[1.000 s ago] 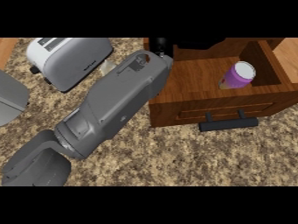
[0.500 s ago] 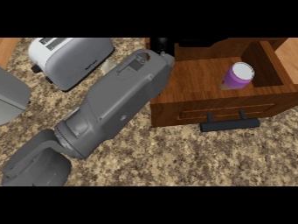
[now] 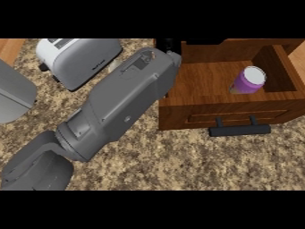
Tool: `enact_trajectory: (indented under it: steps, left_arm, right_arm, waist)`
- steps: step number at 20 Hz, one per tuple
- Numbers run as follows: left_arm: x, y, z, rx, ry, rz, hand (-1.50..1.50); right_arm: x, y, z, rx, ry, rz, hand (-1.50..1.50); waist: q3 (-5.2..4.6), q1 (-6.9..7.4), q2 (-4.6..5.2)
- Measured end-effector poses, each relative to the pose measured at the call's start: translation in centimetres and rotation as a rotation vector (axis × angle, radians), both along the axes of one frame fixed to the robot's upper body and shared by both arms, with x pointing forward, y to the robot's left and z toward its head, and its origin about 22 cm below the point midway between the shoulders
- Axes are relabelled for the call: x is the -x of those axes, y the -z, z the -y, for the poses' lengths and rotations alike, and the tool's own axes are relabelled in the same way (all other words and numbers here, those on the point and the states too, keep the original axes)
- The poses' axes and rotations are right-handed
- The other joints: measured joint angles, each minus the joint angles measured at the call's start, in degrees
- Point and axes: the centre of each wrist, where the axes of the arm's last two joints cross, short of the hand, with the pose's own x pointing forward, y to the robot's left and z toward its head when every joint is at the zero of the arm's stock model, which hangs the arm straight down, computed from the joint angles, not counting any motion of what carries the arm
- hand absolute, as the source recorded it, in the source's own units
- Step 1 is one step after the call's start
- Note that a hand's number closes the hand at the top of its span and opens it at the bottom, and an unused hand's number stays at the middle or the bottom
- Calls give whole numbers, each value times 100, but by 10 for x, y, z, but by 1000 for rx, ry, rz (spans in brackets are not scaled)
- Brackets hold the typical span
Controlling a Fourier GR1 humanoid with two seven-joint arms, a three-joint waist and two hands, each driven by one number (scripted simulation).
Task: Pick up the can, place it into the drawer and close the drawer
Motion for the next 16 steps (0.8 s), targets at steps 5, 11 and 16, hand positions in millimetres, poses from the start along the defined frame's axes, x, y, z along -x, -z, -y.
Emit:
enact_trajectory:
  steps: [5,11,16]
  left_arm:
    - [3,-5,4,16,1,-3,-150]
    - [2,-4,2,22,7,-19,-150]
    - [3,-6,2,19,2,-39,-150]
  right_arm:
    - [-22,-2,-22,117,18,16,-150]
    - [-65,1,-49,260,42,20,-150]
    - [-107,14,-75,364,62,35,-150]
  waist:
    - [-3,138,-21]
    - [-6,284,-40]
    - [-7,390,-77]
